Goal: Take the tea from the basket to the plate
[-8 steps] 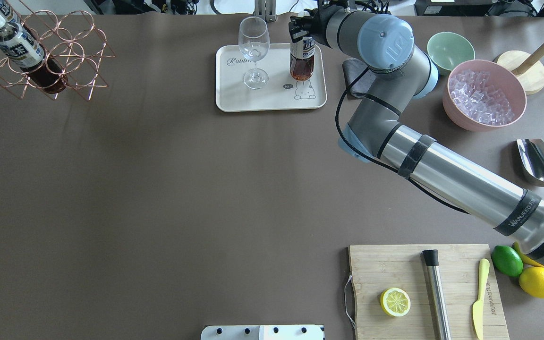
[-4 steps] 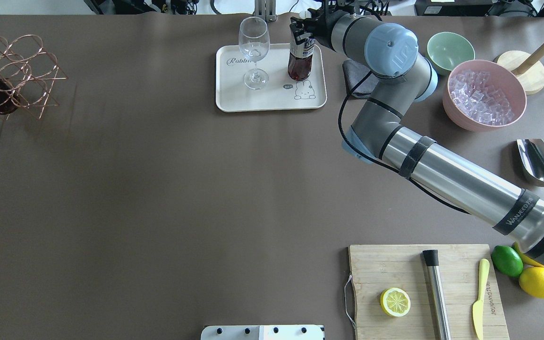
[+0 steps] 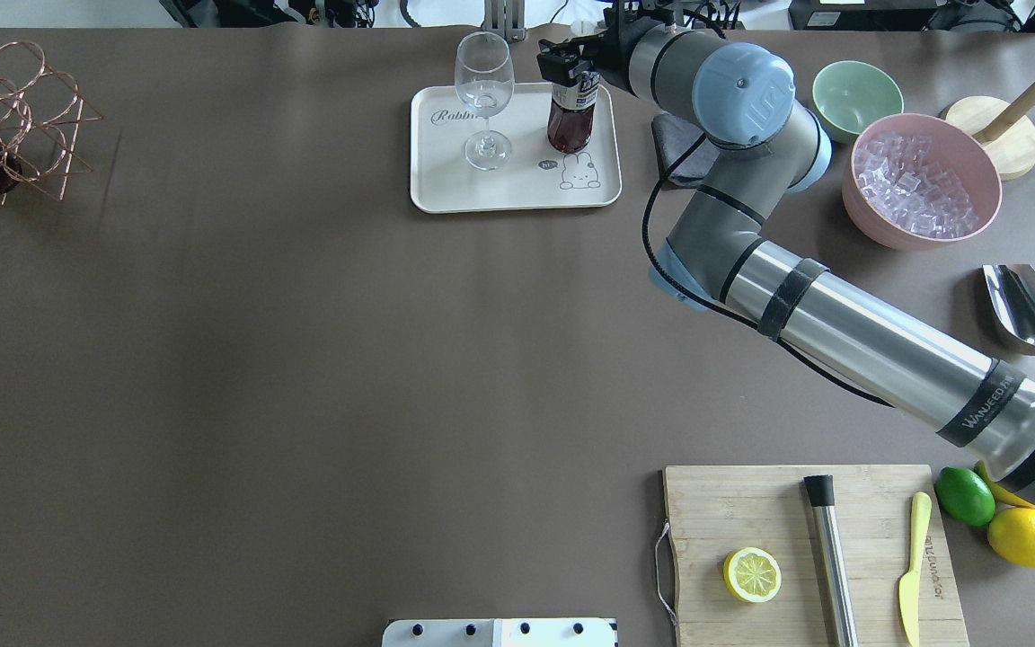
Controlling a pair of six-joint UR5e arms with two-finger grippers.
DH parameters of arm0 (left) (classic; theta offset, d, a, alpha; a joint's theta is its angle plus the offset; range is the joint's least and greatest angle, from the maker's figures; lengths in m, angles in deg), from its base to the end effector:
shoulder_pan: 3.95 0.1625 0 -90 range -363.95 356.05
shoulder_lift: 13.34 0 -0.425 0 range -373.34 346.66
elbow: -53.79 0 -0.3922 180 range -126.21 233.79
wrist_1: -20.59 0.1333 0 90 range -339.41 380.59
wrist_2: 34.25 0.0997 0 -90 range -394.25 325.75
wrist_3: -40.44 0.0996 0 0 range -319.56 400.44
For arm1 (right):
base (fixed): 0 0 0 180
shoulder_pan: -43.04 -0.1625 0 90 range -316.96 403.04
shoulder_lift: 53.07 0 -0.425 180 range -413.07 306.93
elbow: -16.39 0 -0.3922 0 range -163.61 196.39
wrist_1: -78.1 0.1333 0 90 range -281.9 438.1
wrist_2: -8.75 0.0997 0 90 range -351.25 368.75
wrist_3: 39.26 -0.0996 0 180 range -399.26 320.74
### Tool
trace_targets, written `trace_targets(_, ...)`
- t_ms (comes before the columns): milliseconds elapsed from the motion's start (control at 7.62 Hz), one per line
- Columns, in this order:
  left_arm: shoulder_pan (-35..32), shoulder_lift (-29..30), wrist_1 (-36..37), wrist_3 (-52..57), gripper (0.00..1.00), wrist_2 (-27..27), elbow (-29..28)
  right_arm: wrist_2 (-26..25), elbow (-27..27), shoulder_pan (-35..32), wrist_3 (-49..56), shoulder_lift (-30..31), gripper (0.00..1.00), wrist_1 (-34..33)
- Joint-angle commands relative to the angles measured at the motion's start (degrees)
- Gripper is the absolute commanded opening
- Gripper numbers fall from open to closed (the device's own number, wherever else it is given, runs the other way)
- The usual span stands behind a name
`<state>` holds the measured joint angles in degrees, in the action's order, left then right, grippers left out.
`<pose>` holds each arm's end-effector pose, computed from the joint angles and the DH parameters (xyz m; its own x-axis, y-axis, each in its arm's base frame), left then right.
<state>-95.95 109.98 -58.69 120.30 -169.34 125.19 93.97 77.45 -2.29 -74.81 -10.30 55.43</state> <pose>-0.0878 -0.7145 0.4812 0.1588 0.9857 -0.0557 -0.6901 0.1512 0.7077 -0.4554 -0.6620 0.2362 0.6553 -0.4903 0.5745 -0.4023 0.4172 0.8149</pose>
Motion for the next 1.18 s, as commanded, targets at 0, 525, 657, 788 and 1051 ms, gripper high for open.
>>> trace_targets(0, 0.3, 0.1, -4.4, -0.1, 0.0, 0.0, -3.6, 4.8, 3.7, -1.7, 0.8, 1.1, 1.0, -1.4)
trace_targets(525, 1.6, -0.9, -6.7, -0.4, 0.0, 0.1, -3.5, 17.5, 19.9, -7.9, 0.8, 12.7, 1.0, -14.2)
trace_targets(657, 1.6, -1.1, -7.5, -0.4, 0.0, 0.6, -3.5, 18.6, 24.1, -9.4, 0.4, 19.3, 1.0, -14.5)
trace_targets(788, 1.6, -1.2, -7.6, -0.4, 0.0, 0.7, -3.4, 21.1, 29.2, -12.1, 0.3, 26.7, 1.0, -17.4)
trace_targets(1051, 1.6, -1.2, -7.6, -0.5, 0.0, 0.7, -2.9, 25.1, 37.7, -17.5, 0.2, 33.8, 1.0, -35.3)
